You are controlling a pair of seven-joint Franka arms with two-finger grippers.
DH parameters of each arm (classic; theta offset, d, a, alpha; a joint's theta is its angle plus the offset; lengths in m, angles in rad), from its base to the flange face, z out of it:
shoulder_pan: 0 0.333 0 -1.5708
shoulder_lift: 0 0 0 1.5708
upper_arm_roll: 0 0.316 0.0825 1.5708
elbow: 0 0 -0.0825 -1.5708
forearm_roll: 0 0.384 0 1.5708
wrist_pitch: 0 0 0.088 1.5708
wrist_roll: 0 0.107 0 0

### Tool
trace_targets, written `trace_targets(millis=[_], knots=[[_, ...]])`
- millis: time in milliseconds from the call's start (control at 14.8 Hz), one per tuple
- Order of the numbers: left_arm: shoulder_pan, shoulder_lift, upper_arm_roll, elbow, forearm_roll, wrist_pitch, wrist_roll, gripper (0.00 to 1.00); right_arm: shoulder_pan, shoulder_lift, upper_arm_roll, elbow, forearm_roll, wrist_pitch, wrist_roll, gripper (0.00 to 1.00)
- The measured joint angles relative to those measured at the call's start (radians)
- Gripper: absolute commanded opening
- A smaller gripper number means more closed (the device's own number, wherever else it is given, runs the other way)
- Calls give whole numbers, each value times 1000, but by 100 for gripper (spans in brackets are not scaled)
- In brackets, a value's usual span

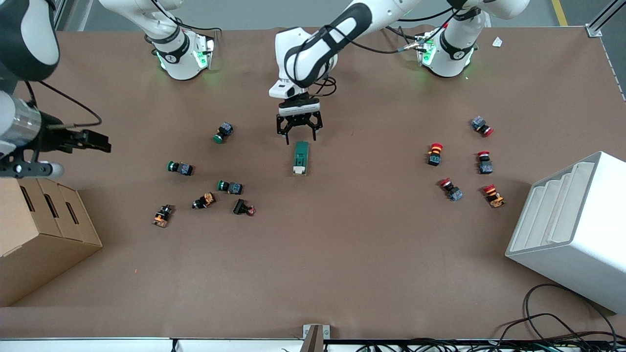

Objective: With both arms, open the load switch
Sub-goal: 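Hold the switch with the left gripper while the right gripper reaches the lever, then push the white lever down with the right gripper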

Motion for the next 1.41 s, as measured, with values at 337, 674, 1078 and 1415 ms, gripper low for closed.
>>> trace_targets(millis=[337, 674, 1078, 1415], knots=[[-58, 66, 1, -23, 206, -126, -120, 98, 99, 47, 8, 4, 55, 21, 393, 100], [-92, 148, 3, -25, 375, -222, -227, 98, 308, 168, 16, 5, 60, 138, 928, 100], [-123, 191, 5, -26, 443, -290, -245, 98, 467, 340, 18, 11, 141, 297, 1415, 100], [-124, 199, 6, -28, 483, -301, -245, 98, 588, 493, 18, 54, 143, 450, 1705, 100]])
